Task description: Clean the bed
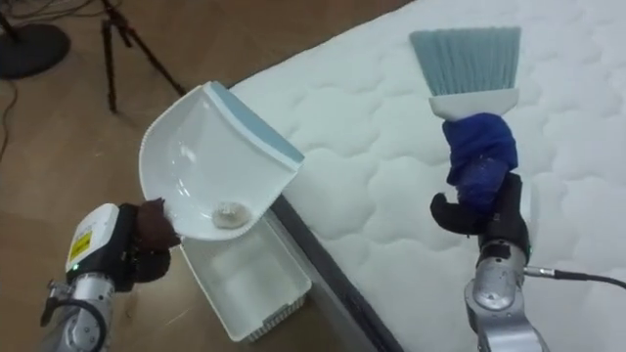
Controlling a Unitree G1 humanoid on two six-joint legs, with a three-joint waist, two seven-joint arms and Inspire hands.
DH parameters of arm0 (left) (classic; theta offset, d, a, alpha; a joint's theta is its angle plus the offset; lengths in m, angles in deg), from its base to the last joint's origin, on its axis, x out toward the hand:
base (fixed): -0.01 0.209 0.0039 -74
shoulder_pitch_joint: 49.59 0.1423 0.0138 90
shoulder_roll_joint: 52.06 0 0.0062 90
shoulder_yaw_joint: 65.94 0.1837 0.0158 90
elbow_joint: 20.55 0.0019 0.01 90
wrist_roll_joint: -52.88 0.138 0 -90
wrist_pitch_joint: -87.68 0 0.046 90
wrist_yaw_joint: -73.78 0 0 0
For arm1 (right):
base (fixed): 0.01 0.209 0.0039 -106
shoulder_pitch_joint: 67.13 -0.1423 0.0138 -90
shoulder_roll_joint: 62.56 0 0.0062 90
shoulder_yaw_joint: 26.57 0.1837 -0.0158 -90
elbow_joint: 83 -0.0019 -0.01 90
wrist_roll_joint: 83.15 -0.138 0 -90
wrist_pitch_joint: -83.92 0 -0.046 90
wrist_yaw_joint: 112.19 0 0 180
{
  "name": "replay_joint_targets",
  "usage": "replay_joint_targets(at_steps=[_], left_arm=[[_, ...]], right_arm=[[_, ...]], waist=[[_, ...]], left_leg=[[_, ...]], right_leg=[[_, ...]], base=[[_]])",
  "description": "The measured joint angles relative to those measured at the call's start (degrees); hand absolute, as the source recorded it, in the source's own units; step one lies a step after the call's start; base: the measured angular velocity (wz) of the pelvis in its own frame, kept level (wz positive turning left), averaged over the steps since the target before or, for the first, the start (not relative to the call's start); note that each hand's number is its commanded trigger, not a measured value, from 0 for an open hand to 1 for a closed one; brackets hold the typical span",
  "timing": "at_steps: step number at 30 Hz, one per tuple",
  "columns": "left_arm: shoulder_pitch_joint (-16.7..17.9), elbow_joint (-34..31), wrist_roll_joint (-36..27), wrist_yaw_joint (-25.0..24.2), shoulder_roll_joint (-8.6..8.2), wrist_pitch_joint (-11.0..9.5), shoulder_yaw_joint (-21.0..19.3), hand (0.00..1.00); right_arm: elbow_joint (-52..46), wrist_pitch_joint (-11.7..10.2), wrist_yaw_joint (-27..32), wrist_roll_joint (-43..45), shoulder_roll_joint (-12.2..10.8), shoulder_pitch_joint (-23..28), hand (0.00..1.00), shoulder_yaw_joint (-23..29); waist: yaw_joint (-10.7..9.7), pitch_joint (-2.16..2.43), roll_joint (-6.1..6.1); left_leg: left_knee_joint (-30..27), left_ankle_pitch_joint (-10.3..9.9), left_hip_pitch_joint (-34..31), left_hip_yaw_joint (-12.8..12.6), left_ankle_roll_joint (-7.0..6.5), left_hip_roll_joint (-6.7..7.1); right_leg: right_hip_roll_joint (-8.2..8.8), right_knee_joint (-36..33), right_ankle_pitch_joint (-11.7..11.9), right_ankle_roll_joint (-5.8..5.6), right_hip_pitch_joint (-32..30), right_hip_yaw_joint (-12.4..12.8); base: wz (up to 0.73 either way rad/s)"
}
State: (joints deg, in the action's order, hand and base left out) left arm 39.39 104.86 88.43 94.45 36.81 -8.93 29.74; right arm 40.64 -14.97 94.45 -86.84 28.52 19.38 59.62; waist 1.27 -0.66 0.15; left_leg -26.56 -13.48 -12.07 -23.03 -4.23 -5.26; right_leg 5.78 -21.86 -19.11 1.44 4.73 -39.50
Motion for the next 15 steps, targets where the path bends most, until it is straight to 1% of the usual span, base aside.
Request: replay_joint_targets(at_steps=[1, 2, 3, 4, 5, 6, 7, 8, 9, 10, 11, 12, 13, 14, 15], left_arm=[[0.07, 0.0, 0.03, -0.02, -0.01, -0.39, -0.01, 1.0], [0.18, 0.0, 0.04, -0.07, -0.02, -0.93, -0.05, 1.0], [0.15, 0.0, 0.1, -0.12, 0.02, -1.22, -0.05, 1.0], [0.15, -0.03, 0.13, -0.23, 0.01, -1.79, -0.02, 1.0], [0.21, -0.05, 0.08, -0.42, 0.08, -2.33, 0.06, 1.0], [0.21, -0.06, 0.06, -0.48, 0.07, -2.34, 0.13, 1.0], [0.25, -0.08, -0.04, -0.53, 0.05, -2.33, 0.12, 1.0], [0.28, -0.08, -0.07, -1.04, 0.14, -2.28, 0.09, 1.0], [0.29, -0.08, -0.07, -1.24, 0.22, -2.27, 0.1, 1.0], [0.27, -0.08, -0.14, -1.32, 0.45, -2.25, 0.11, 1.0], [0.24, -0.09, -0.22, -1.39, 0.85, -2.16, 0.06, 1.0], [0.32, -0.08, -0.14, -1.67, 0.58, -2.09, 0.11, 1.0], [0.34, -0.6, -0.06, -2.34, 0.56, -2.13, 0.14, 1.0], [0.34, -0.72, -0.27, -2.65, 0.75, -2.15, 0.14, 1.0], [0.34, -0.72, -0.43, -2.75, 0.9, -2.14, 0.16, 1.0]], right_arm=[[0.0, 0.0, 0.1, 0.01, -0.04, 0.54, 0.0, 0.02], [-0.01, 0.0, 0.11, 0.08, -0.06, 1.04, 0.0, 0.01], [-0.02, 0.0, 0.1, 0.09, -0.06, 1.33, 0.0, 0.01], [-0.09, 0.0, 0.13, 0.11, -0.04, 2.04, 0.0, 0.05], [-0.23, -0.01, 0.15, 0.1, -0.13, 3.06, 0.0, 0.03], [-0.36, -0.01, 0.13, 0.06, -0.18, 3.65, 0.0, 0.01], [-0.67, 0.0, 0.08, 0.0, -0.24, 4.37, 0.0, 0.01], [-0.68, -0.01, 0.13, -0.08, -0.35, 4.85, 0.0, 0.01], [-0.67, 0.0, 0.21, -0.11, -0.41, 5.02, 0.0, 0.01], [-0.68, -0.01, 0.79, 0.06, -0.71, 5.05, 0.0, 0.01], [-0.66, -0.02, 1.51, 0.09, -1.36, 5.09, 0.0, -0.01], [-0.67, -0.02, 1.95, 0.06, -1.33, 5.46, 0.0, 0.05], [-0.9, -0.04, 2.76, -0.12, -1.3, 5.36, 0.0, 0.25], [-1.08, -0.4, 3.17, -0.63, -1.28, 5.39, 0.0, 0.09], [-1.11, -0.54, 3.32, -0.66, -1.28, 5.48, 0.0, -0.03]], waist=[[0.36, 0.15, -0.24], [0.62, 0.4, -0.6], [0.52, 0.44, -0.66], [0.06, 0.67, -0.75], [-0.87, 0.71, -0.78], [-1.01, 0.83, -0.79], [-0.99, 0.81, -0.85], [-1.11, 0.79, -0.88], [-1.22, 0.77, -0.89], [-2.29, 0.66, -0.41], [-3.0, 0.42, 0.37], [-3.62, 0.65, 0.59], [-3.03, 0.99, -0.15], [-2.67, 0.84, -0.29], [-2.77, 0.79, -0.24]], left_leg=[[0.94, 0.2, 0.63, 0.34, -0.13, 0.62], [1.67, 0.4, 1.23, 1.52, -0.3, 1.35], [2.06, 0.59, 1.56, 2.66, -0.41, 1.98], [2.81, 0.88, 2.38, 4.99, -0.59, 3.1], [3.37, 1.22, 3.13, 7.74, -0.64, 3.7], [3.67, 1.3, 3.24, 8.78, -0.58, 3.81], [3.96, 1.5, 3.3, 10.29, -0.38, 3.89], [3.77, 1.73, 3.33, 12.27, -0.12, 3.99], [3.54, 1.78, 3.34, 13.22, -0.02, 3.99], [3.01, 1.76, 3.26, 15.33, 0.3, 4.45], [2.32, 1.6, 2.66, 17.68, 0.98, 5.29], [2.2, 1.66, 2.5, 18.5, 1.39, 5.25], [2.7, 1.97, 2.21, 18.5, 2.12, 4.51], [3.57, 2.4, 1.97, 18.7, 2.75, 4.0], [3.79, 2.53, 1.63, 18.78, 2.94, 3.85]], right_leg=[[0.76, -1.78, 0.0, -0.01, 0.05, 0.27], [1.66, -4.23, 0.03, -0.09, -0.03, 0.4], [2.21, -5.88, 0.03, -0.12, -0.18, 0.87], [3.13, -10.42, 0.46, -0.85, -1.73, 4.1], [2.96, -14.27, 0.51, -2.2, -4.23, 10.04], [2.19, -14.28, -0.01, -2.5, -5.43, 13.3], [1.81, -13.58, -0.52, -2.44, -8.39, 18.29], [2.11, -11.45, -0.25, -2.89, -11.09, 21.89], [2.18, -9.46, 0.19, -3.28, -12.1, 23.74], [2.32, -4.23, 3.44, -4.33, -13.5, 27.56], [1.87, -2.13, 9.35, -4.33, -13.68, 31.32], [1.4, -1.05, 9.15, -4.21, -13.16, 31.32], [0.54, 0.86, 9.06, -4.36, -12.05, 29.71], [0.07, 2.39, 9.57, -3.74, -11.2, 28.08], [0.0, 2.74, 9.79, -3.33, -10.96, 27.78]], base=[[0.45], [0.48], [0.66], [0.87], [0.9], [0.86], [0.82], [0.85], [0.98], [1.15], [1.22], [0.96], [0.62], [0.47], [0.55]])
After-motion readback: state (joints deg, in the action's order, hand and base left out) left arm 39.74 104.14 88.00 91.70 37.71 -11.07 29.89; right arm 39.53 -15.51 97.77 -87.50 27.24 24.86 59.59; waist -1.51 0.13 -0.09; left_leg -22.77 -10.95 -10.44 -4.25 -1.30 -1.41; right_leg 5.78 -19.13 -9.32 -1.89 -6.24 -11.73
